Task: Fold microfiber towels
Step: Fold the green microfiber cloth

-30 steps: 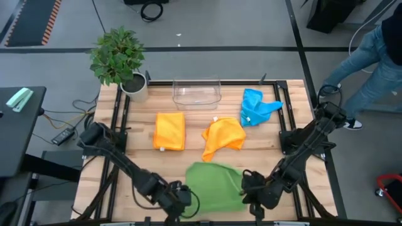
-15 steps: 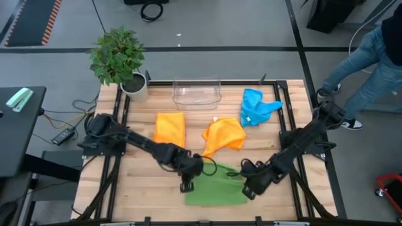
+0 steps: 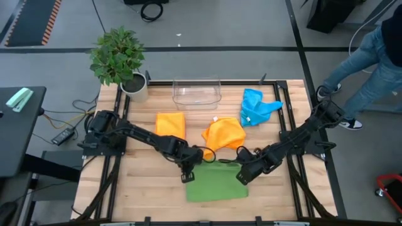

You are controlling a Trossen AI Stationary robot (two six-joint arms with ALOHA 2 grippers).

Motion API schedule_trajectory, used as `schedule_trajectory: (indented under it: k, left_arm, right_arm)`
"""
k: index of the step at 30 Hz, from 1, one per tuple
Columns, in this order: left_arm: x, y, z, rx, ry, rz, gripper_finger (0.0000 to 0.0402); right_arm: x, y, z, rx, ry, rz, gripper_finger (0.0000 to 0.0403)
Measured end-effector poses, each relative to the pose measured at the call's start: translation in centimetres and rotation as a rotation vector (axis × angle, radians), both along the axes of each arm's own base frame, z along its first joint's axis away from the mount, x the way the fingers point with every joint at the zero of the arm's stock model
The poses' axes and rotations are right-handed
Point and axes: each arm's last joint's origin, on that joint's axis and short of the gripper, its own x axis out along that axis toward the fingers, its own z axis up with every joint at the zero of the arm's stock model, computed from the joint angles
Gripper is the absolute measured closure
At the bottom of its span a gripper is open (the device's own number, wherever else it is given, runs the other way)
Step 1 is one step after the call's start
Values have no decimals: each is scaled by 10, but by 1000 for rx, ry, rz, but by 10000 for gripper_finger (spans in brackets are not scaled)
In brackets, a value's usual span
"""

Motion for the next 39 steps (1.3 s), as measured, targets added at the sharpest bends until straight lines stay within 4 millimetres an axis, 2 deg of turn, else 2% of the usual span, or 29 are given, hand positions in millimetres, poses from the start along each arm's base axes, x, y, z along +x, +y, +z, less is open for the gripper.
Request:
schedule_trajectory:
  k: [6,12,15,22,25,27,30,32,34,36,39]
  left_arm:
    - [3,13,0,11,0,13,378]
    - [4,17,0,23,-8,5,367]
    - [4,18,0,29,-12,-2,331]
    - [6,30,2,41,-12,45,209]
    - [3,35,13,32,-24,89,175]
    - [-2,36,24,28,-42,137,167]
    - [-5,19,45,15,-156,156,171]
    - [-5,-9,52,9,-267,98,184]
    - [-5,-43,41,16,-315,8,204]
    - [-3,-74,19,9,-339,-84,230]
    - [2,-97,-8,0,-360,-127,281]
  right_arm:
    - [3,-8,0,-70,-30,-60,401]
    - [4,-9,0,-87,-53,-89,401]
    - [4,-9,0,-77,-50,-94,401]
    - [4,-9,0,-71,-50,-94,401]
    - [4,-8,0,-66,-50,-103,401]
    - [4,-9,2,-56,-51,-116,401]
    - [3,-9,4,-50,-56,-118,401]
    - [4,-9,5,-43,-66,-119,401]
    - [3,-9,6,-36,-62,-117,401]
    - [4,-8,6,-25,-66,-116,401]
    - [5,-7,7,-6,-82,-115,401]
